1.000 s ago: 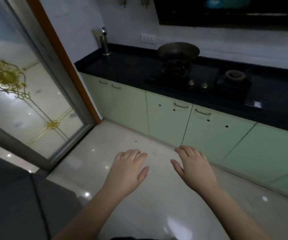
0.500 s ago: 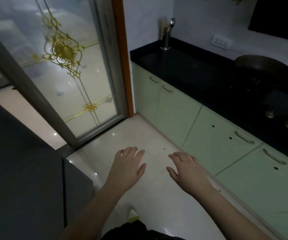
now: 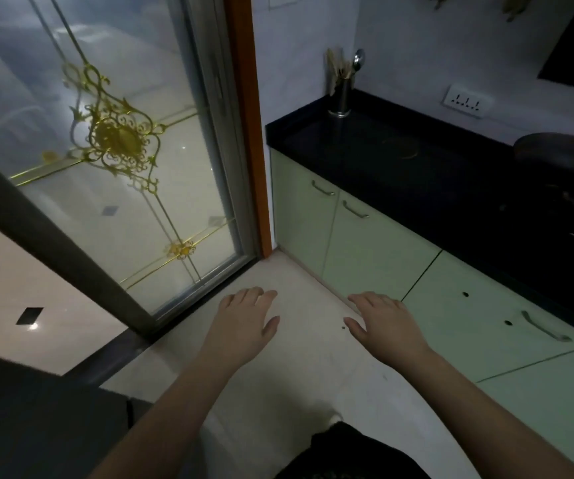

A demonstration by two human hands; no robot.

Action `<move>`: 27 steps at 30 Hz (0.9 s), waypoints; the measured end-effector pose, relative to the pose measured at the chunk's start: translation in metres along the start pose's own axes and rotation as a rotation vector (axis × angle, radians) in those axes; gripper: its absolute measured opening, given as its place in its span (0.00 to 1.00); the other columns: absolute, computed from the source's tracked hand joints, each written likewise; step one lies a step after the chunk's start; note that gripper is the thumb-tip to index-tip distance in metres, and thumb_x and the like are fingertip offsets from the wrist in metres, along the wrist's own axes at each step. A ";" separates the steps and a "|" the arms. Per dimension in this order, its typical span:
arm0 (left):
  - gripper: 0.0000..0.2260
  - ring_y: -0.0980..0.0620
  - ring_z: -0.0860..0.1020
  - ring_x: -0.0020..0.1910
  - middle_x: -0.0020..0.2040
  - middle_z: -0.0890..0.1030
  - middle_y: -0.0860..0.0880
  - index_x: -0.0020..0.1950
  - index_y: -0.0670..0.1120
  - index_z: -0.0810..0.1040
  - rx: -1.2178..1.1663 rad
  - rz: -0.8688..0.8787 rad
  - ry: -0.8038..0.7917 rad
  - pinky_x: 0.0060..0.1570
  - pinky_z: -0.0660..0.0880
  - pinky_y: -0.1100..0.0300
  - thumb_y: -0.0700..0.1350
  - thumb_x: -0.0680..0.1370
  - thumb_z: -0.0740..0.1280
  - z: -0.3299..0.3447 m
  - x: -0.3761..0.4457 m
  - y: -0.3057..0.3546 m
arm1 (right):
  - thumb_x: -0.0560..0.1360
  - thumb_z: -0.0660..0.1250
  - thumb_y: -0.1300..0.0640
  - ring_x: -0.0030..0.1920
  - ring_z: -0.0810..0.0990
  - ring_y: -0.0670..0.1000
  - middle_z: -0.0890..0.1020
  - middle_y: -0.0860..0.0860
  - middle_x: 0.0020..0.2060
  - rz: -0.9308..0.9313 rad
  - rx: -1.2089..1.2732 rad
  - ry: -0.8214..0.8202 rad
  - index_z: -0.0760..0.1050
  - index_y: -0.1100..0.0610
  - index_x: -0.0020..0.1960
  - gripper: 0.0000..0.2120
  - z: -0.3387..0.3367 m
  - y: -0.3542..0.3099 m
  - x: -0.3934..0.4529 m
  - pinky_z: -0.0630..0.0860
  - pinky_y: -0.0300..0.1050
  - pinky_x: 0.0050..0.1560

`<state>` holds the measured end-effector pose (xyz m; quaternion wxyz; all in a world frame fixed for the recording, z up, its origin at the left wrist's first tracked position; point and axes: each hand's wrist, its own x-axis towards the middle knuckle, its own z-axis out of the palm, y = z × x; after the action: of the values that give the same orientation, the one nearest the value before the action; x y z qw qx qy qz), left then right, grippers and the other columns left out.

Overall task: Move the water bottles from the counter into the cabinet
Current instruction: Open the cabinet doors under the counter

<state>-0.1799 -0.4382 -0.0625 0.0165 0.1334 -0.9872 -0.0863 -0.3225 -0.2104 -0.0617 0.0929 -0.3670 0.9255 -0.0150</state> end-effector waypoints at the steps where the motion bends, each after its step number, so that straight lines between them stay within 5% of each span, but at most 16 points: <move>1: 0.22 0.48 0.71 0.67 0.69 0.74 0.49 0.74 0.51 0.67 0.004 0.019 0.003 0.65 0.65 0.50 0.57 0.81 0.58 0.000 0.016 -0.002 | 0.80 0.53 0.41 0.68 0.69 0.51 0.71 0.48 0.69 0.016 0.003 0.000 0.63 0.48 0.73 0.24 -0.002 0.004 0.014 0.62 0.48 0.66; 16: 0.21 0.46 0.76 0.63 0.64 0.78 0.47 0.71 0.48 0.72 0.069 0.224 -0.088 0.62 0.70 0.49 0.53 0.79 0.62 0.011 0.288 -0.036 | 0.81 0.51 0.42 0.69 0.67 0.52 0.67 0.51 0.72 0.174 0.158 -0.045 0.59 0.52 0.76 0.26 0.009 0.067 0.250 0.62 0.48 0.67; 22: 0.21 0.49 0.69 0.70 0.72 0.71 0.51 0.73 0.53 0.66 0.059 0.245 -0.273 0.72 0.61 0.49 0.56 0.81 0.55 0.042 0.361 -0.057 | 0.81 0.51 0.43 0.66 0.70 0.54 0.69 0.52 0.70 0.130 0.167 -0.127 0.60 0.54 0.75 0.26 0.017 0.068 0.324 0.64 0.49 0.65; 27: 0.25 0.50 0.71 0.68 0.71 0.72 0.49 0.77 0.51 0.58 0.026 0.307 -0.342 0.70 0.62 0.50 0.55 0.81 0.56 0.066 0.416 -0.082 | 0.81 0.52 0.44 0.67 0.69 0.54 0.68 0.52 0.71 0.193 0.181 -0.158 0.60 0.54 0.75 0.26 0.036 0.069 0.370 0.63 0.48 0.67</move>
<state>-0.5635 -0.6158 -0.1375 -0.1399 -0.0346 -0.9853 -0.0914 -0.6269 -0.4108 -0.1633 0.1992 -0.2665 0.9411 -0.0606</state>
